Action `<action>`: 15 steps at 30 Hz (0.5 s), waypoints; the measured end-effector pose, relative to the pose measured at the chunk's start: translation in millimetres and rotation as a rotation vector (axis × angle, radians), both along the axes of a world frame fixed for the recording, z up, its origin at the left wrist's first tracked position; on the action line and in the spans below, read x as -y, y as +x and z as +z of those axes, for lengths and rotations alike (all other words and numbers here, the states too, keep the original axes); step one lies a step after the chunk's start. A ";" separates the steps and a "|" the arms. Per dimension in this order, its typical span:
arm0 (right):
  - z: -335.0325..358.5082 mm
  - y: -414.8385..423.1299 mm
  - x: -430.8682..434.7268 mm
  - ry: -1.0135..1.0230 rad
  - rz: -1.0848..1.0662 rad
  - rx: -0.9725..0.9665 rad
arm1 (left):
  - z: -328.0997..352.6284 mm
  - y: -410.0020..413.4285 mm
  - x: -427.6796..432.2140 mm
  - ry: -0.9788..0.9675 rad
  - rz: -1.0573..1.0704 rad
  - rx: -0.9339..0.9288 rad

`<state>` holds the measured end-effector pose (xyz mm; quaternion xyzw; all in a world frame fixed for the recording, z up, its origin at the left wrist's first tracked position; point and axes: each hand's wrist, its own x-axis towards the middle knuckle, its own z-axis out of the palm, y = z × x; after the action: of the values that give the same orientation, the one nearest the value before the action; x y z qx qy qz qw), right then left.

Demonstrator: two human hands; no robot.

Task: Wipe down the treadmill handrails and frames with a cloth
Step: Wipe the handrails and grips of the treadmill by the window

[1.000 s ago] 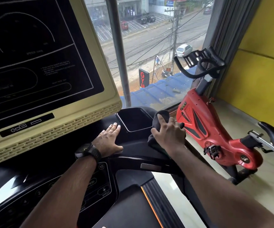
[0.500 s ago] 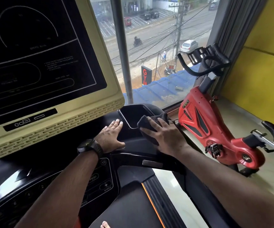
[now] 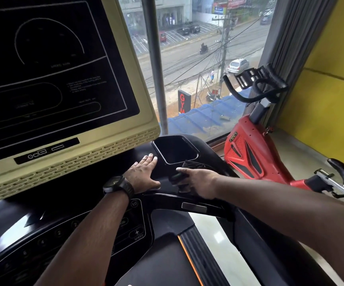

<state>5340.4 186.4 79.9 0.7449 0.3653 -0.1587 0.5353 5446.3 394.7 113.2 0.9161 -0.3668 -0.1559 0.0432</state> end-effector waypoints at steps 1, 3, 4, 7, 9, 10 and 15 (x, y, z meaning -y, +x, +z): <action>4.5 -2.5 -1.4 0.014 0.007 0.002 | 1.3 -0.4 -0.9 -0.001 -0.002 -0.009; 9.4 -5.9 -0.1 0.058 -0.020 -0.001 | 3.2 -1.6 -2.5 -0.004 -0.005 -0.022; 10.9 -7.7 0.5 0.081 -0.060 -0.011 | 4.3 -2.2 -3.3 -0.002 -0.006 -0.023; 20.2 -14.5 -3.8 0.131 -0.145 -0.043 | 5.3 -2.7 -4.5 0.001 -0.006 -0.030; 27.7 -17.4 -1.0 0.205 -0.156 -0.042 | 5.0 -2.4 -4.8 0.004 -0.008 -0.038; 30.0 -19.6 5.0 0.273 -0.152 -0.028 | 4.8 -2.0 -4.7 0.002 -0.008 -0.040; 16.8 -46.5 53.0 0.980 -0.190 0.301 | 3.8 -0.5 -4.3 0.004 -0.004 -0.064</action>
<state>5293.9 133.4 96.6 0.9524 0.2466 0.0918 0.1537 5445.8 399.0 117.0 0.9101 -0.3666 -0.1861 0.0529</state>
